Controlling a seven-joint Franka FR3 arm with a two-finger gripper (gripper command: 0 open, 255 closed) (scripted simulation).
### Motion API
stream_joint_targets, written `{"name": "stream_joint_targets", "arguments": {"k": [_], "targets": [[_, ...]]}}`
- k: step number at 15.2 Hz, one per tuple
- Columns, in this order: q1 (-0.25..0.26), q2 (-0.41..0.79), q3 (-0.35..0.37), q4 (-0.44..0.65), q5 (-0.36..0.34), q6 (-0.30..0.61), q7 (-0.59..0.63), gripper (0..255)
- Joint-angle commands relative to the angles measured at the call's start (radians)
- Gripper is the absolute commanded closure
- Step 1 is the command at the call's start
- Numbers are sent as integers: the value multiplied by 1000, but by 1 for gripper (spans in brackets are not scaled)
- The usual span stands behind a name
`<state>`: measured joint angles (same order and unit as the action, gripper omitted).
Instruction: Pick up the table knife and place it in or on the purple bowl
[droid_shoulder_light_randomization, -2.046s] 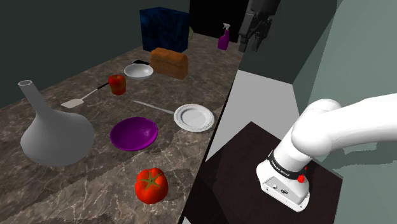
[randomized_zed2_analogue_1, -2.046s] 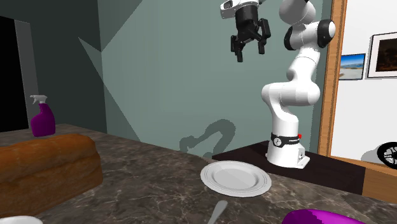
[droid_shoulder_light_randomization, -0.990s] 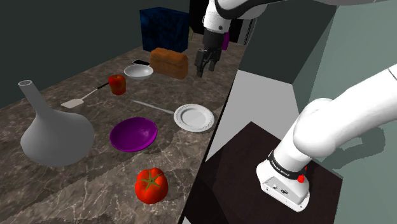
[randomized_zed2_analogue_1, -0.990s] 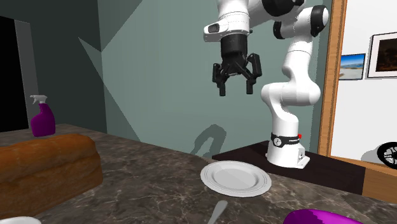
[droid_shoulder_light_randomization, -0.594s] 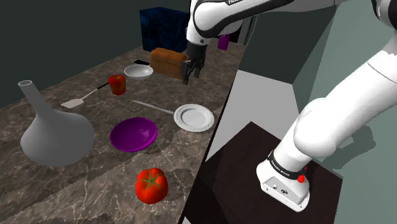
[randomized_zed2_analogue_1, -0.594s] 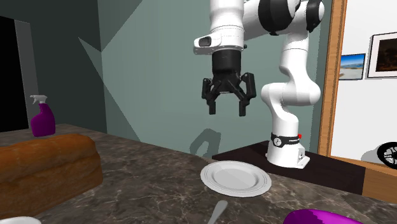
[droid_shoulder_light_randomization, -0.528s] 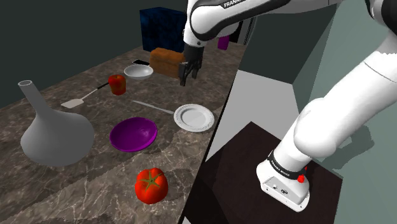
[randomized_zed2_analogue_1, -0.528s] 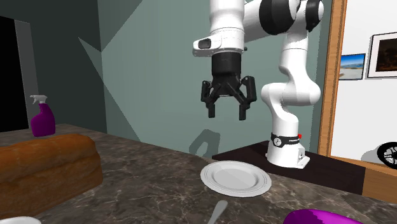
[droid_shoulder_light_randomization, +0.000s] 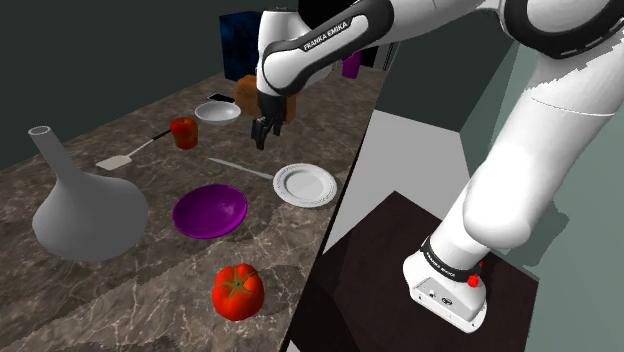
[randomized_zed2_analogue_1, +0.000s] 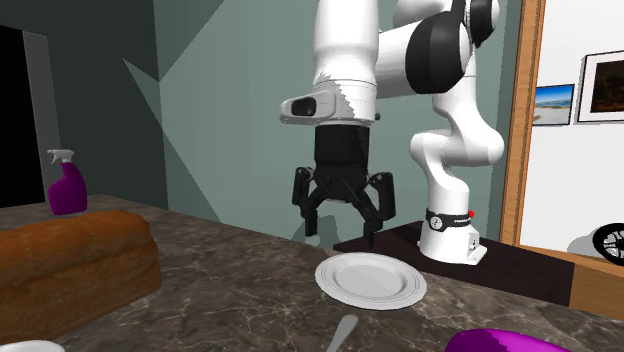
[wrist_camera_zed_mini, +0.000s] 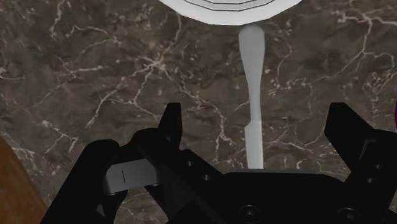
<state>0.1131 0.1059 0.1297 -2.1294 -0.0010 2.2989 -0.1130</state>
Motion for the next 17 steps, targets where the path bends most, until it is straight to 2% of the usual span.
{"name": "stream_joint_targets", "arguments": {"k": [1,9,17], "targets": [[12,70,6,40,-26,37,8,0],[71,357,2,273,-130,108,26,0],[77,433,-9,281,-145,176,36,0]]}}
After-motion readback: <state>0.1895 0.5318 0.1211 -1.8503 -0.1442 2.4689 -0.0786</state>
